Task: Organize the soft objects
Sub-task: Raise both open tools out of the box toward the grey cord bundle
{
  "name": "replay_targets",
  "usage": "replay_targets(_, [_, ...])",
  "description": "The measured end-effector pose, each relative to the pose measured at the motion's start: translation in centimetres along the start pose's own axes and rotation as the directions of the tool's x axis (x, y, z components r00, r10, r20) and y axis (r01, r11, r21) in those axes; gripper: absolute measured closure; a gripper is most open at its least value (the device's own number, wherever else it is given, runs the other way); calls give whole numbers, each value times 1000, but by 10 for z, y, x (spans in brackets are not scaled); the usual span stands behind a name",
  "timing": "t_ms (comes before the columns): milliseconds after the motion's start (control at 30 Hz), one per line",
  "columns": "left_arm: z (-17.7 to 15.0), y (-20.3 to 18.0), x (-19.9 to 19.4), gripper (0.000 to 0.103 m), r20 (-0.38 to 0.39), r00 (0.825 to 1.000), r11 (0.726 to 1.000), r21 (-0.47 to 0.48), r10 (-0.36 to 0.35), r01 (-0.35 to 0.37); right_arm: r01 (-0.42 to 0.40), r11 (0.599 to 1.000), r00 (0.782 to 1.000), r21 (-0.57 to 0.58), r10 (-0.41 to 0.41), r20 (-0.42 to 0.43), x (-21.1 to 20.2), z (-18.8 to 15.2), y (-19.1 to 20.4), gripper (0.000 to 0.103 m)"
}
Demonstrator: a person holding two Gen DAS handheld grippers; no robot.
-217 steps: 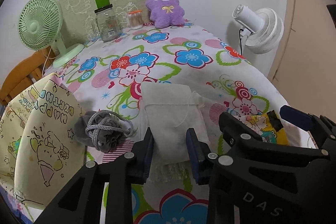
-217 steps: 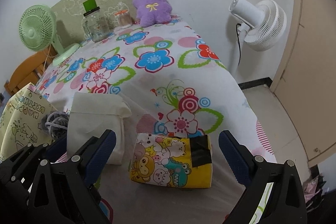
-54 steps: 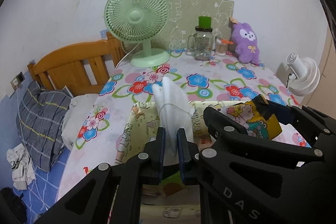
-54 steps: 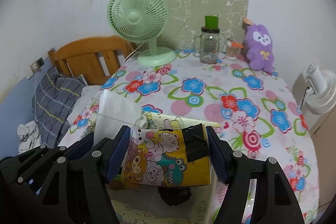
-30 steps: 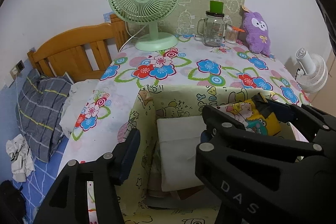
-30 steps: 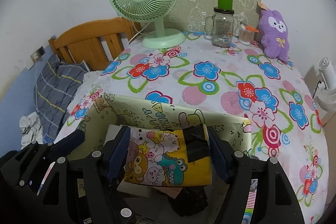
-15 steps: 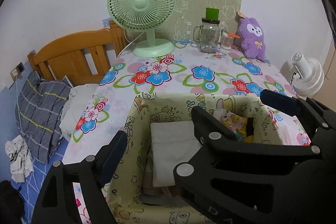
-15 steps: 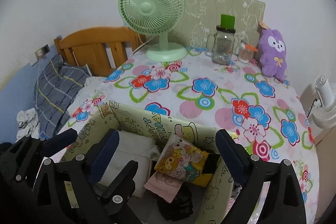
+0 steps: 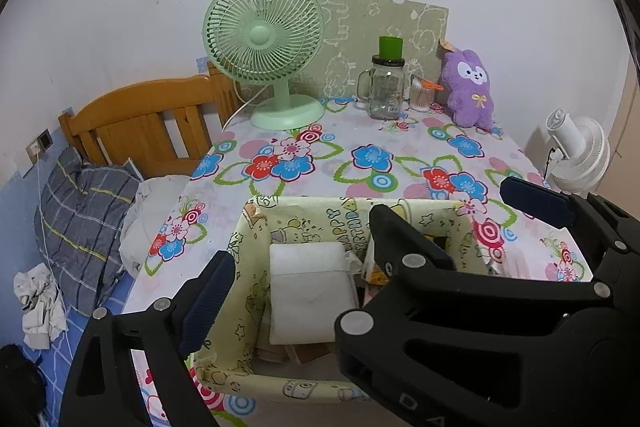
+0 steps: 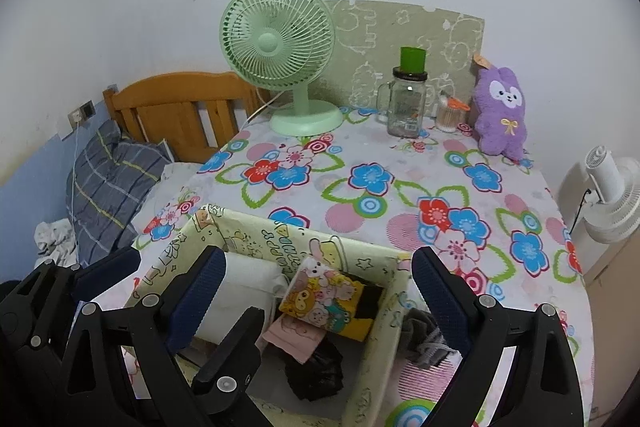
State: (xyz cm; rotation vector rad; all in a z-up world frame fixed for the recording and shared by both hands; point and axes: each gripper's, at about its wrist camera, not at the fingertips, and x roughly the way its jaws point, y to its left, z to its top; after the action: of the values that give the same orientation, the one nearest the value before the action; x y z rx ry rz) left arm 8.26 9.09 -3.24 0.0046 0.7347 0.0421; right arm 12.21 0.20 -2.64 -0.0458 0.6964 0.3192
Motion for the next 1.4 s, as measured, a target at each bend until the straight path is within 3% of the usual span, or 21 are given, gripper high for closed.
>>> replay_targets(1400, [5, -92, -55, 10, 105, 991, 997, 20, -80, 78, 93, 993, 991, 68, -99, 90, -87, -10, -85, 7])
